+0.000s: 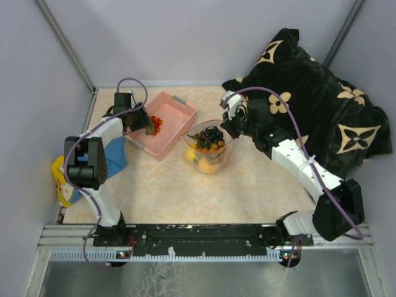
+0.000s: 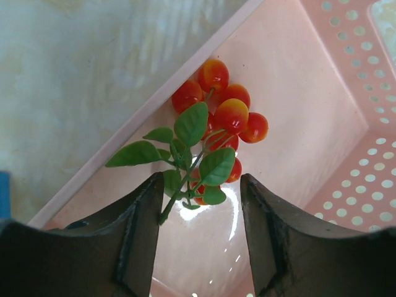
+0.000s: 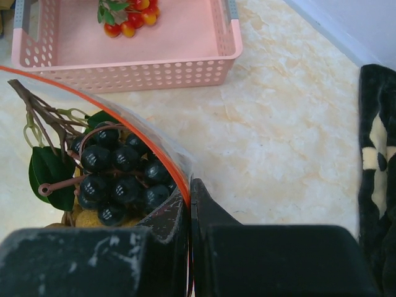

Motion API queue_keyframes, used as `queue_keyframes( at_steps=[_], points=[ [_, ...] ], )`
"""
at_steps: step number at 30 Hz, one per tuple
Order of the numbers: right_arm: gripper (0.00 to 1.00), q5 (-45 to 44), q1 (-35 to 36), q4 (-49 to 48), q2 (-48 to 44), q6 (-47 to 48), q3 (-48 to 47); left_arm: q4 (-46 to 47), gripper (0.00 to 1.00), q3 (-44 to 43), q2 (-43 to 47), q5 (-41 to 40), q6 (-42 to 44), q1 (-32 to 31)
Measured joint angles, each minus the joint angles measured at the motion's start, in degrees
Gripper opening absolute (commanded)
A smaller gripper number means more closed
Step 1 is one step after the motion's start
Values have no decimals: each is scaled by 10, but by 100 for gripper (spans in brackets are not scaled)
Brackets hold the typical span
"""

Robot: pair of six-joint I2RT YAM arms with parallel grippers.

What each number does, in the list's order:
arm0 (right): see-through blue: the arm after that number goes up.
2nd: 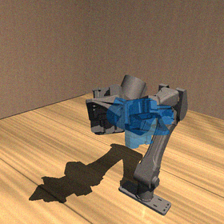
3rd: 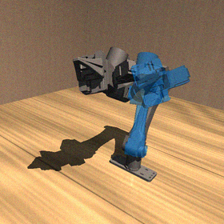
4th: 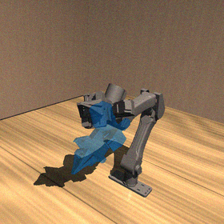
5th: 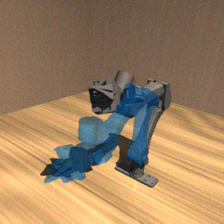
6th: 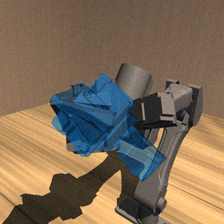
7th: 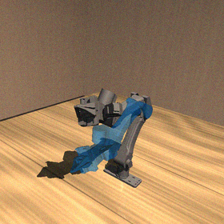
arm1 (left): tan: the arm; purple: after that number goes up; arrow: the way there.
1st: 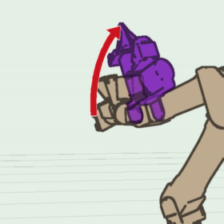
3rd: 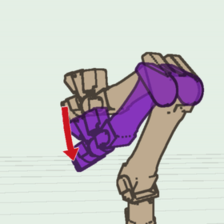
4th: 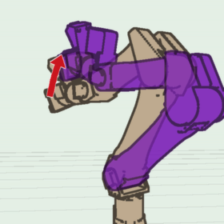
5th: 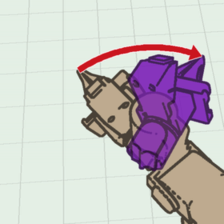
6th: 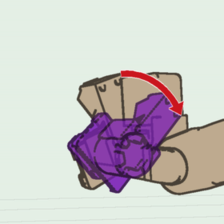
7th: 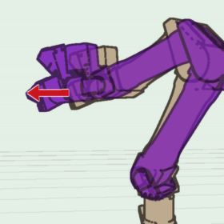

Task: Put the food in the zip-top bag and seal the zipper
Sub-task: Pick up the fake fruit from the bin, then place the fake fruit in the zipper food storage bag.

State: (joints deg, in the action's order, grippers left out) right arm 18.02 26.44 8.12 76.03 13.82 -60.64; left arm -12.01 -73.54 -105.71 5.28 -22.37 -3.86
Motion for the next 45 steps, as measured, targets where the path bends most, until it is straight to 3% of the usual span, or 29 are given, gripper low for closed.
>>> queue_keyframes(
  at_steps=[4, 8, 16, 25, 38, 45],
  points=[
    [0, 1, 0, 0, 4, 0, 0, 7, 52, 1, -20, 14, -12, 0],
    [0, 1, 0, 0, 5, 0, 0, 23, 41, 9, -22, 16, -24, 0],
    [0, 1, 0, 0, 5, 0, 0, 56, 1, 22, -22, 20, -33, 0],
    [0, 1, 0, 0, 5, 1, 0, 47, 0, 23, 0, 46, 16, 0],
    [0, 7, 0, 0, 5, 0, 0, -34, 0, -9, 150, 129, 138, -5],
    [0, 7, 0, 0, 5, 0, 0, -47, 0, -20, 235, 184, 198, -47]
  ],
)
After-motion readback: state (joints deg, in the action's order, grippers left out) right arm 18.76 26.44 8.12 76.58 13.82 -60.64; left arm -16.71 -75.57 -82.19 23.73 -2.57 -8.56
